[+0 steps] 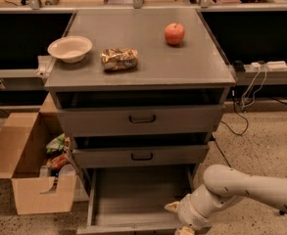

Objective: Close bottom drawer

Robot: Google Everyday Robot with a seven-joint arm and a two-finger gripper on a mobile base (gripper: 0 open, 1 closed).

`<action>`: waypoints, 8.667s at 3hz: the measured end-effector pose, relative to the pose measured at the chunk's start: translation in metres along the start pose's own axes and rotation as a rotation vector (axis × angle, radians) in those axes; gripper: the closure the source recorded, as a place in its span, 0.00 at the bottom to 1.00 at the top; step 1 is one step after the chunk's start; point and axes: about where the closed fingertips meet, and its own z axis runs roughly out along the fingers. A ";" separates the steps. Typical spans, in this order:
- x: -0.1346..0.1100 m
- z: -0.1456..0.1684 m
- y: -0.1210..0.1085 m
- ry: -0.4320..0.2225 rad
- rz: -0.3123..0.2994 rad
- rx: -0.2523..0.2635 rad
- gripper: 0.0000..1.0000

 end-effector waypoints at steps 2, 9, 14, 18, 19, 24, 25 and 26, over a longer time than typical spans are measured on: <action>0.078 0.072 -0.044 -0.018 0.049 -0.063 0.03; 0.193 0.156 -0.136 -0.220 0.063 -0.051 1.00; 0.191 0.148 -0.190 -0.147 -0.077 0.069 1.00; 0.183 0.139 -0.220 -0.122 -0.109 0.167 1.00; 0.176 0.133 -0.234 -0.122 -0.126 0.223 1.00; 0.139 0.127 -0.273 -0.186 -0.302 0.344 1.00; 0.136 0.120 -0.289 -0.186 -0.317 0.379 1.00; 0.134 0.111 -0.303 -0.193 -0.323 0.412 1.00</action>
Offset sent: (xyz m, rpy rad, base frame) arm -0.0119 -0.0302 -0.1930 0.0719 0.1527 -0.0278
